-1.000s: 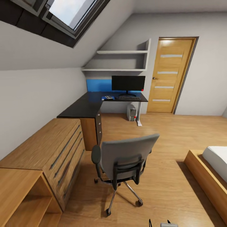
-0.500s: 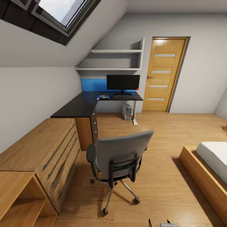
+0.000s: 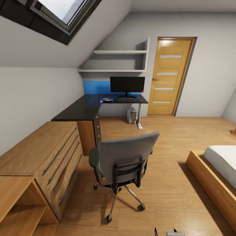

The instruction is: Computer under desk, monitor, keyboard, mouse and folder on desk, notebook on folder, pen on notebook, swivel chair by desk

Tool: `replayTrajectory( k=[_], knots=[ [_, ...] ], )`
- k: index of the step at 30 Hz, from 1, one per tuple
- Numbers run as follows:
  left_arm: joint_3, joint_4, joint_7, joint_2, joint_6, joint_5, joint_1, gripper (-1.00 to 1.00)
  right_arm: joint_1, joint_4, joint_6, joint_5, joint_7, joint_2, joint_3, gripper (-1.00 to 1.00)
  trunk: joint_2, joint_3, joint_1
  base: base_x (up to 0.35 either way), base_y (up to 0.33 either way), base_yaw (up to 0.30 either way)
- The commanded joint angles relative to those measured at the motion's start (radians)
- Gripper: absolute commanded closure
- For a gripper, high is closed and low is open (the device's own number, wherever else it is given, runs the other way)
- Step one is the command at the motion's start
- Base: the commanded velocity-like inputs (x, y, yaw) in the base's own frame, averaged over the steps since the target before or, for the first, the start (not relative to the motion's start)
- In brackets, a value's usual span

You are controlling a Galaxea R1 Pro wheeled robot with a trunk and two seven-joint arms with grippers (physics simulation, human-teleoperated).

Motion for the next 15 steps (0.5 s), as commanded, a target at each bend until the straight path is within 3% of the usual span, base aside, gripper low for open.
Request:
replayTrajectory(
  k=[1, 7, 8, 9, 11, 12, 14, 15],
  knots=[
    [-0.008, -0.003, 0.006, 0.001, -0.004, 0.008, -0.001, -1.0, -0.001, 0.001, -0.002, 0.001, -0.009, 0.0, 0.008, -1.0, -0.008, -0.004, 0.004, 0.0, 0.0, 0.0],
    [-0.006, -0.142, 0.011, 0.006, 0.004, 0.01, -0.001, -1.0, -0.001, -0.001, -0.023, 0.003, -0.009, 0.003, 0.01, -1.0, -0.05, -0.023, 0.027, 0.0, 0.0, 0.0],
    [-0.006, -0.244, 0.015, 0.013, 0.038, 0.01, -0.002, -1.0, -0.001, -0.001, -0.031, 0.005, -0.009, 0.003, 0.01, -1.0, -0.057, -0.026, 0.031, 0.0, 0.0, 0.0],
    [-0.005, -0.313, 0.018, 0.02, 0.119, 0.009, -0.002, -1.0, -0.001, -0.002, -0.033, 0.005, -0.009, 0.001, 0.008, -1.0, -0.064, -0.029, 0.035, 0.0, 0.0, 0.0],
    [-0.002, -0.352, 0.024, 0.022, 0.193, 0.009, -0.003, -1.0, -0.001, -0.003, -0.034, 0.005, -0.009, 0.0, 0.007, -1.0, -0.078, -0.036, 0.042, 0.0, 0.0, 0.0],
    [0.005, -0.386, 0.032, 0.024, 0.269, 0.009, -0.004, -1.0, -0.001, -0.005, -0.036, 0.005, -0.009, 0.0, 0.006, -1.0, -0.085, -0.039, 0.046, 0.0, 0.0, 0.0],
    [0.021, -0.425, 0.046, 0.023, 0.358, 0.009, -0.009, -1.0, -0.001, -0.011, -0.036, 0.005, -0.009, -0.001, 0.005, -1.0, -0.099, -0.045, 0.054, 0.0, 0.0, 0.0],
    [0.027, -0.435, 0.05, 0.022, 0.378, 0.009, -0.011, -1.0, -0.001, -0.013, -0.036, 0.005, -0.009, -0.001, 0.005, -1.0, -0.106, -0.048, 0.058, 0.0, 0.0, 0.0]
  ],
)
